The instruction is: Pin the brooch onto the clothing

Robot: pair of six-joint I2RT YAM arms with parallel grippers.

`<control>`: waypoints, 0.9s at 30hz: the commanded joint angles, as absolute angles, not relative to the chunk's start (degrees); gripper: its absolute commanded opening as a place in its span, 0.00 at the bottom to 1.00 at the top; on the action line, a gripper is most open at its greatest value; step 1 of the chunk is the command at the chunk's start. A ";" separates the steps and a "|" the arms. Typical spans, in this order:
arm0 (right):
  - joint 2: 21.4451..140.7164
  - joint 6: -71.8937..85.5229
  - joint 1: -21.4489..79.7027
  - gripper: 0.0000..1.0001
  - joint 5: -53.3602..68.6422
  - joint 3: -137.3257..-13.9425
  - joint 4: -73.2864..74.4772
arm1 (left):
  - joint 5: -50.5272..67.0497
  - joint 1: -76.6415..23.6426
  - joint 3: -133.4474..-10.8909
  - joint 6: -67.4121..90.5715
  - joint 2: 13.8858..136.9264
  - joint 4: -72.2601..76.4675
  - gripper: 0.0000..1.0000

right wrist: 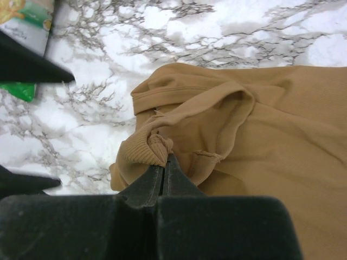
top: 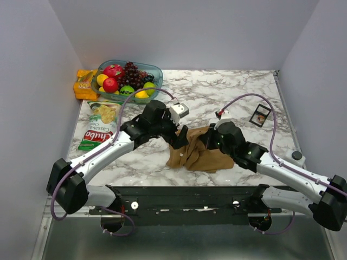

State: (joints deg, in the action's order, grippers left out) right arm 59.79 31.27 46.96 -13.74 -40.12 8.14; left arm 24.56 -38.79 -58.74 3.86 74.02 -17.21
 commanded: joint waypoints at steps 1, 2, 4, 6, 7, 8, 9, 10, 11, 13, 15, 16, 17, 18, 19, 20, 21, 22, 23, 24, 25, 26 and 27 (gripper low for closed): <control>59.85 30.95 44.39 0.01 -12.83 -39.11 9.76 | 18.83 -42.98 -58.89 -1.85 76.72 -24.09 0.95; 59.94 30.42 44.21 0.01 -13.53 -39.02 9.76 | 17.59 -43.07 -58.54 -1.24 77.25 -22.86 0.95; 60.12 29.27 42.90 0.01 -14.76 -38.15 9.76 | 14.61 -43.07 -58.97 1.21 79.53 -22.76 0.95; 59.94 29.01 40.10 0.01 -14.77 -37.18 9.76 | 12.39 -42.98 -60.11 2.63 81.46 -22.59 0.94; 59.85 29.00 39.21 0.01 -14.77 -36.22 9.84 | 12.91 -42.72 -60.20 3.51 81.74 -22.07 0.94; 59.68 28.83 38.42 0.01 -14.68 -35.78 9.93 | 14.40 -42.71 -60.21 4.04 81.91 -20.41 0.94; 59.59 28.65 37.28 0.01 -14.76 -35.42 10.02 | 15.02 -42.63 -60.21 4.48 82.18 -19.35 0.94; 59.59 28.30 36.92 0.01 -14.85 -34.81 9.93 | 15.55 -42.45 -60.21 4.83 82.44 -18.03 0.93; 59.68 28.21 36.57 0.01 -15.38 -34.63 10.19 | 15.82 -41.76 -60.73 6.23 82.70 -16.36 0.93; 59.77 28.04 35.69 0.01 -15.99 -34.37 10.89 | 18.96 -39.82 -61.96 8.08 84.54 -15.12 0.90; 59.94 28.04 34.81 0.01 -16.96 -33.75 11.25 | 26.49 -36.15 -63.02 11.68 86.91 -11.79 0.88; 59.85 28.21 34.54 0.01 -16.96 -33.49 11.51 | 28.63 -35.43 -63.19 12.65 87.88 -10.39 0.87; 59.85 28.56 34.28 0.01 -17.05 -33.23 11.60 | 30.13 -34.81 -64.06 13.44 88.93 -8.72 0.87; 59.77 28.65 34.02 0.01 -16.96 -32.53 11.60 | 31.36 -34.72 -64.77 13.97 91.29 -8.53 0.87; 59.94 28.83 34.01 0.01 -16.96 -32.17 11.51 | 33.64 -34.72 -65.65 14.15 92.71 -8.61 0.87; 59.85 29.09 33.93 0.01 -16.70 -31.91 11.51 | 35.32 -34.72 -67.39 14.85 94.29 -8.18 0.87; 59.94 29.27 33.84 0.01 -16.70 -31.30 11.51 | 36.46 -34.63 -68.02 16.25 97.18 -7.56 0.87; 60.03 29.53 33.84 0.01 -16.70 -31.03 11.51 | 39.08 -34.72 -68.55 17.13 98.42 -6.78 0.86; 60.03 29.71 33.84 0.01 -16.26 -30.85 11.43 | 40.16 -34.72 -69.60 17.92 99.74 -5.11 0.85; 59.94 29.88 33.66 0.01 -16.09 -30.24 11.43 | 40.95 -34.72 -70.13 18.63 102.28 -4.66 0.83; 59.85 30.06 33.75 0.01 -15.91 -30.06 11.34 | 42.44 -34.80 -70.75 19.76 103.61 -4.31 0.79; 59.77 30.15 33.66 0.01 -15.73 -29.88 11.42 | 42.97 -34.89 -72.06 20.12 104.67 -3.96 0.77; 59.68 30.15 33.75 0.01 -15.82 -29.71 11.43 | 43.33 -35.15 -72.59 20.39 106.50 -3.78 0.75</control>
State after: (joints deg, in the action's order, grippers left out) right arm 59.86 29.28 34.09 -14.92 -31.09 10.37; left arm 35.31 -34.44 -69.54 16.21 101.47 -7.27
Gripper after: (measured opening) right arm 0.016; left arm 0.787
